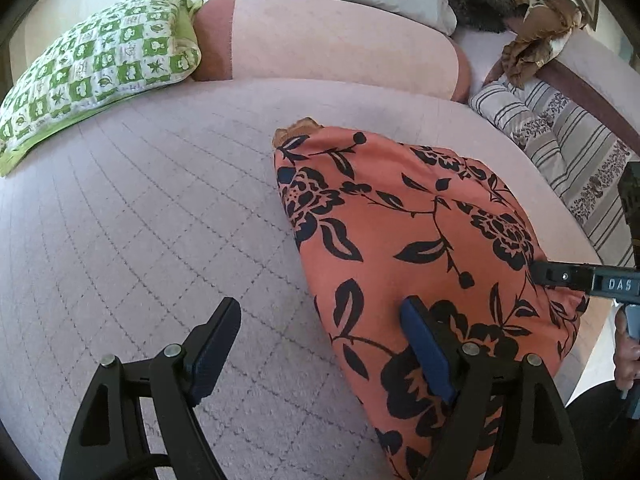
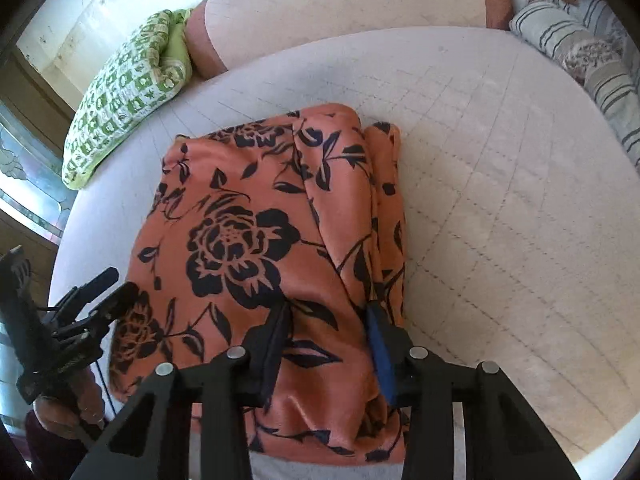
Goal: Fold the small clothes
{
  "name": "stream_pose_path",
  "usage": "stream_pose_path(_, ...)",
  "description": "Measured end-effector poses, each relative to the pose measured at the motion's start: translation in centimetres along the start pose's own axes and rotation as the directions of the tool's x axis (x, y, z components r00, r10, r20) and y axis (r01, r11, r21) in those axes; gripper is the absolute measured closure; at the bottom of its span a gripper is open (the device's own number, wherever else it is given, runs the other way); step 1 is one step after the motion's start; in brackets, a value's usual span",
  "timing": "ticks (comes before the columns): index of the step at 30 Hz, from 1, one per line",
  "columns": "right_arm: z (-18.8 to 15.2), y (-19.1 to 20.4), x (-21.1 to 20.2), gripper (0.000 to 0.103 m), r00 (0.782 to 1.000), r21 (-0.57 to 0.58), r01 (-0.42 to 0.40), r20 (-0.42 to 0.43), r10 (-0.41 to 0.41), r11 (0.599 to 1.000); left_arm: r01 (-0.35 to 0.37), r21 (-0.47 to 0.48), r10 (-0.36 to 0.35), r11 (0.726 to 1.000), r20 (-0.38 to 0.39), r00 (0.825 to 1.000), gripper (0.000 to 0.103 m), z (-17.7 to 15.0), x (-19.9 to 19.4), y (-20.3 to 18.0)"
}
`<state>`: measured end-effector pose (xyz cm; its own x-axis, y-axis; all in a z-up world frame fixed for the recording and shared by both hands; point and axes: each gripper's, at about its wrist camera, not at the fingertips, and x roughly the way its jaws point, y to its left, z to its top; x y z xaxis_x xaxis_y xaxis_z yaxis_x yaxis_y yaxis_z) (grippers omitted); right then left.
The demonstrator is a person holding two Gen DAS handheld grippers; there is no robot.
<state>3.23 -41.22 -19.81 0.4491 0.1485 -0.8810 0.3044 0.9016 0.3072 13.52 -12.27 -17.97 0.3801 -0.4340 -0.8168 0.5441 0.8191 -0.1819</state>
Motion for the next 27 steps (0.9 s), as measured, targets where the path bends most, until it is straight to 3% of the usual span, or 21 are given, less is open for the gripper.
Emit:
stream_pose_path(4,0.5,-1.4,-1.0,0.057,0.998,0.054,-0.063,0.002,0.063,0.997,0.05,-0.062,-0.05,0.997,-0.007,0.999,0.02,0.6,-0.3,1.1)
stream_pose_path(7,0.7,-2.8,-2.0,0.05,0.99,0.123,-0.129,0.071,0.121,0.984,0.097,-0.086,-0.095,0.992,0.022,0.995,0.02,1.0,-0.7,1.5)
stream_pose_path(9,0.9,-4.2,-1.9,0.036,0.985,0.186,-0.154,0.106,0.136,0.97,0.157,-0.114,-0.159,0.981,-0.002,0.987,0.02,1.2,-0.1,1.7)
stream_pose_path(12,1.0,-6.5,-0.9,0.036,0.979,0.262,-0.198,0.103,0.177,0.945,0.216,-0.177,-0.226,0.96,-0.035,0.974,0.02,1.2,0.9,2.2)
stream_pose_path(15,0.7,-8.5,0.7,0.035,0.952,0.339,-0.306,0.087,0.294,0.89,0.264,-0.219,-0.283,0.939,-0.064,0.957,0.02,1.1,1.9,2.3)
stream_pose_path(17,0.6,-8.9,1.9,0.035,0.942,0.373,-0.328,0.054,0.332,0.868,0.259,-0.216,-0.279,0.941,-0.068,0.958,0.02,1.0,2.1,2.0)
stream_pose_path(27,0.5,-8.1,4.1,0.029,0.875,0.333,-0.474,0.077,0.477,0.815,0.2,-0.101,-0.208,0.975,-0.078,0.975,0.019,0.8,3.0,-1.2)
